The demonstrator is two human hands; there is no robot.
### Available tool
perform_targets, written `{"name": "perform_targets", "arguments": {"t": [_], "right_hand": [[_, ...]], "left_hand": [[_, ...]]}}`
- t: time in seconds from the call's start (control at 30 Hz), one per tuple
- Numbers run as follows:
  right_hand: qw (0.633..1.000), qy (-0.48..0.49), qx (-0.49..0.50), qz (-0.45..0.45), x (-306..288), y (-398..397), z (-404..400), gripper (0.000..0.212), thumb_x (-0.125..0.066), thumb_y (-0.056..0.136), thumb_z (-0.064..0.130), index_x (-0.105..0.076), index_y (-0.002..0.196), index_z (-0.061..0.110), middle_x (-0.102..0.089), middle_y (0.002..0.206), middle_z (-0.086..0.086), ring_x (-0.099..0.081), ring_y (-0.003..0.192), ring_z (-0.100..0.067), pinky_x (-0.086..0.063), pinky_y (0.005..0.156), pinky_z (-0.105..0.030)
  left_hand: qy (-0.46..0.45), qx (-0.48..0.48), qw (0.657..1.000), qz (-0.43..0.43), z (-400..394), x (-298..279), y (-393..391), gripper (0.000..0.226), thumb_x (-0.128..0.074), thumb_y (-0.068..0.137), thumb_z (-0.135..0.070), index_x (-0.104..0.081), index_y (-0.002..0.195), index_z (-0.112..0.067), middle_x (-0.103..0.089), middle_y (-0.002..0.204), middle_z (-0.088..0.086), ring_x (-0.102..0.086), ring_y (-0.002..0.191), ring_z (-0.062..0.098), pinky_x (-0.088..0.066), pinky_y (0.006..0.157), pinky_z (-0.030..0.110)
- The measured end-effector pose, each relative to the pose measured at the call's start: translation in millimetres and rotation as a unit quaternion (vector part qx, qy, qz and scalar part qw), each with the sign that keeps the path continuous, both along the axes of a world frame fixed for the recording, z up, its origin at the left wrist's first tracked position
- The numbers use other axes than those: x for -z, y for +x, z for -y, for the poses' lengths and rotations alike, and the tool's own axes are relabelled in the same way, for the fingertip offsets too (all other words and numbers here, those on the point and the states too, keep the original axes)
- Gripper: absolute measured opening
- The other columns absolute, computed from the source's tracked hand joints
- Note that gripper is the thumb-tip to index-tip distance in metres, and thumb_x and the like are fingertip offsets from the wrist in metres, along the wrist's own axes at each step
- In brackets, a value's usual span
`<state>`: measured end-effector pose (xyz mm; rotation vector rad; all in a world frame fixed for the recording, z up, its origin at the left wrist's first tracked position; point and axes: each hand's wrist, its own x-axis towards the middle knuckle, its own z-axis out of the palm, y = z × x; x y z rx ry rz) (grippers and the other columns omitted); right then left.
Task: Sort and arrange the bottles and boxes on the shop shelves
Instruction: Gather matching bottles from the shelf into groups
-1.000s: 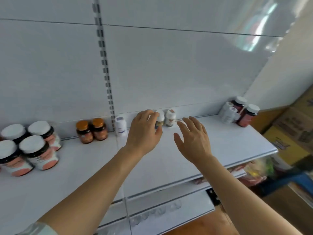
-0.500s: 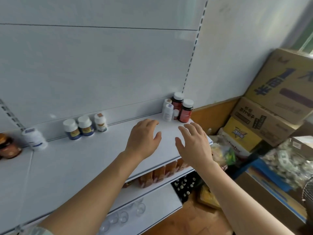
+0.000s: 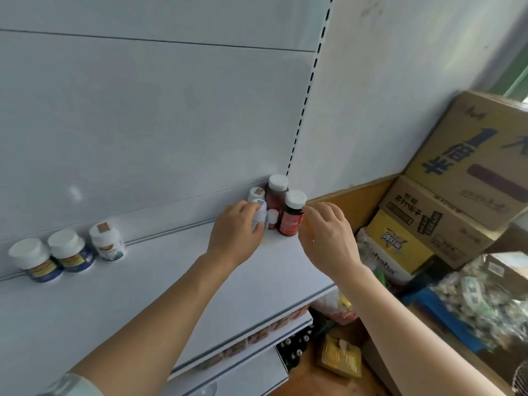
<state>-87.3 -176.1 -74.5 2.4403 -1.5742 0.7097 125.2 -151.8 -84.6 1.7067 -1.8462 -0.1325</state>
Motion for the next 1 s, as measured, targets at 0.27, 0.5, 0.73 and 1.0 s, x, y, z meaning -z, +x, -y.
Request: {"name": "perform_targets", "arguments": {"t": [0.27,0.5,0.73,1.0], "right_hand": [[0.998,0.034,-0.027,0.041,9.0,3.7,57.6,0.041,-0.047,0.088,0.033,-0.06,0.121,0.012,-0.061,0.118,-0.009,-0.052,0.115,-0.034,-0.049,0.092,-0.045],[0.989,0.102,-0.105,0.032,17.5,-9.8,95.1,0.04,-0.054,0.087,0.042,-0.058,0.12,0.019,-0.059,0.122,-0.005,-0.055,0.107,-0.031,-0.052,0.077,-0.038],[0.977,0.094,-0.184,0.062,20.3,-17.8,111.8,0.025,-0.06,0.091,0.031,-0.056,0.111,0.017,-0.064,0.106,-0.006,-0.053,0.065,-0.021,-0.049,0.052,-0.034],[0.938,0.141,-0.255,0.186,-10.9,-26.4,117.8,0.026,-0.064,0.089,0.032,-0.062,0.113,0.022,-0.064,0.105,0.001,-0.06,0.075,-0.019,-0.055,0.061,-0.034]], "left_hand": [[0.031,-0.042,0.999,-0.005,46.1,15.3,-7.3,0.039,-0.063,0.089,-0.026,-0.057,0.126,-0.016,-0.057,0.114,0.006,-0.054,0.102,0.03,-0.047,0.084,0.039],[0.058,-0.095,0.994,-0.007,68.6,22.9,-26.9,0.044,-0.061,0.09,-0.021,-0.053,0.133,-0.017,-0.058,0.113,0.006,-0.054,0.104,0.031,-0.046,0.081,0.038],[0.076,-0.128,0.987,-0.053,67.6,25.8,-30.4,0.03,-0.06,0.092,-0.019,-0.059,0.122,-0.02,-0.063,0.115,0.001,-0.058,0.105,0.027,-0.049,0.079,0.038],[0.053,-0.136,0.944,-0.295,32.2,-8.7,-16.4,0.023,-0.062,0.094,-0.019,-0.069,0.103,-0.039,-0.07,0.1,-0.012,-0.064,0.091,0.008,-0.049,0.084,0.025]]}}
